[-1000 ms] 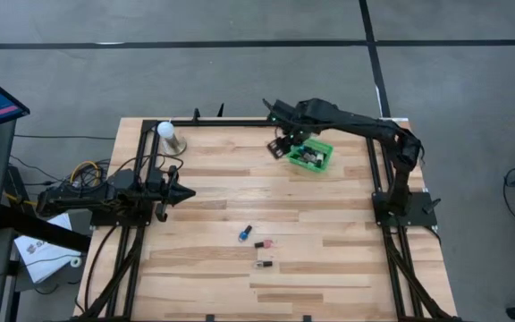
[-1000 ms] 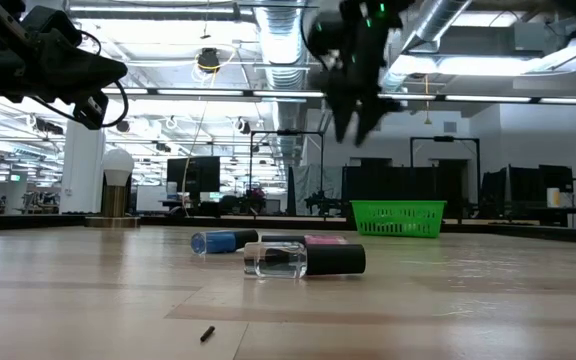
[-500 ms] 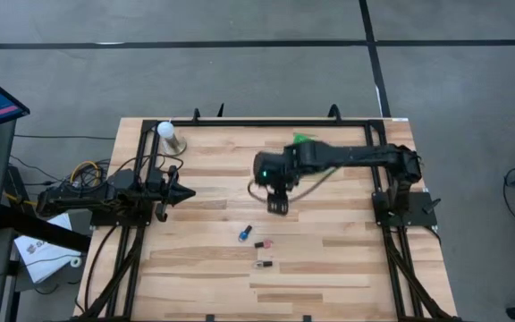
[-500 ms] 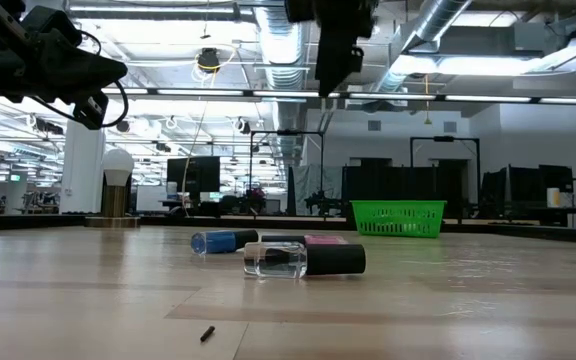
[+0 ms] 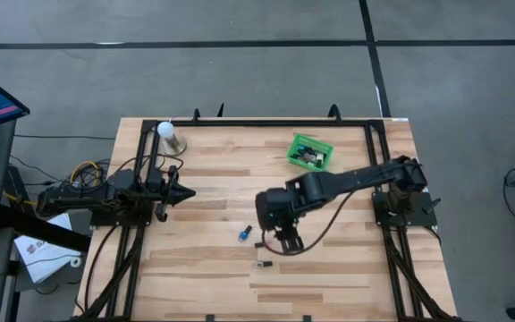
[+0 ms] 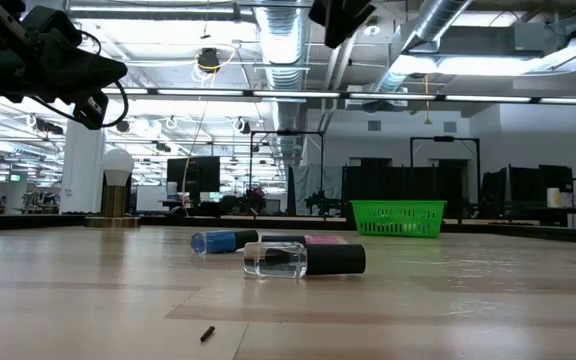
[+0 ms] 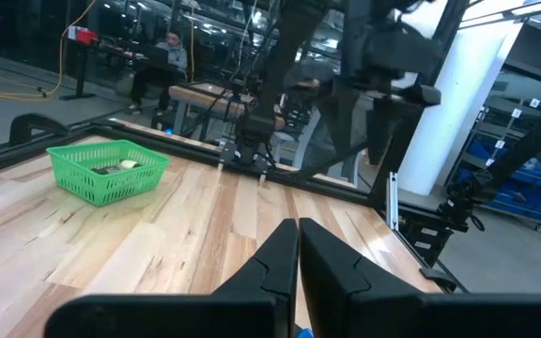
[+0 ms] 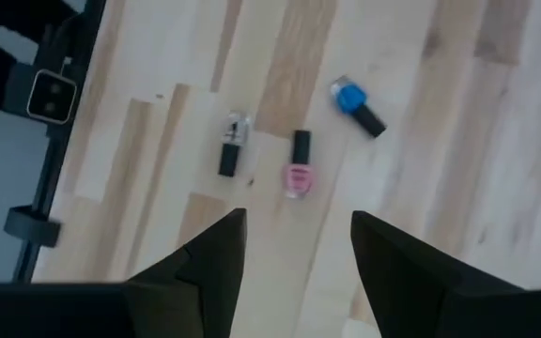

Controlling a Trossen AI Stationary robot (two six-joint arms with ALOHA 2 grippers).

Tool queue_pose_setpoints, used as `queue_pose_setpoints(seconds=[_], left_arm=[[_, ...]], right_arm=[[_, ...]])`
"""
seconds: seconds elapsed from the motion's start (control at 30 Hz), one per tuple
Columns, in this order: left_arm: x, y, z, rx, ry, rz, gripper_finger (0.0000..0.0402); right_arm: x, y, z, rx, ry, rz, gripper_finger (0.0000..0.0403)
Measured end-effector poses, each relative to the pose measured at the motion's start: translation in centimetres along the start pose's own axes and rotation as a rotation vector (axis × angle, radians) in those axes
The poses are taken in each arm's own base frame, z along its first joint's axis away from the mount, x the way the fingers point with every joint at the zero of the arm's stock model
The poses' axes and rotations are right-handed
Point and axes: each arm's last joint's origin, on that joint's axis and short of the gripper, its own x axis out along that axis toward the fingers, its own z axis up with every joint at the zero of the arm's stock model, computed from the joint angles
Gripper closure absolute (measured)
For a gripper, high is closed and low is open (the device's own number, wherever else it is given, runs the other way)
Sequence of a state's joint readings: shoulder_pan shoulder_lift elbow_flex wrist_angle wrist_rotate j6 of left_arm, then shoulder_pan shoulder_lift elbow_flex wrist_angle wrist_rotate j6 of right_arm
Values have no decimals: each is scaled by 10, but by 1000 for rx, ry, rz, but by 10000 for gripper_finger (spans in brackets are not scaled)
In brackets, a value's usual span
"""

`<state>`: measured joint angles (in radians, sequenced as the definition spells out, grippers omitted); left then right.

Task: Pick & Place Nail Polish
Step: Put the transparent nail polish into the green bin

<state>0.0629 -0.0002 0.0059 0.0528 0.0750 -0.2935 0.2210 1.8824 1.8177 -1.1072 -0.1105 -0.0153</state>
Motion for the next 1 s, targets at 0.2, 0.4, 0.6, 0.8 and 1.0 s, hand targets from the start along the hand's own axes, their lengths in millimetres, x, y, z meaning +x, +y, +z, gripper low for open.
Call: queue_pose_setpoints(seconds=[0.2,0.4,0.6,0.8,1.0], left_arm=[[0,0,0,0,0,0,393],[0,0,0,0,0,0,393],[0,0,0,0,0,0,393],[0,0,0,0,0,0,393],[0,0,0,0,0,0,393]], right_arm=[[14,14,-2,81,18,11,191],[29,23,3,131,-62,30,140],[41,28,9,180,-108,42,131],[71,42,9,156,-56,50,131],[84,50,8,161,-32,39,131]])
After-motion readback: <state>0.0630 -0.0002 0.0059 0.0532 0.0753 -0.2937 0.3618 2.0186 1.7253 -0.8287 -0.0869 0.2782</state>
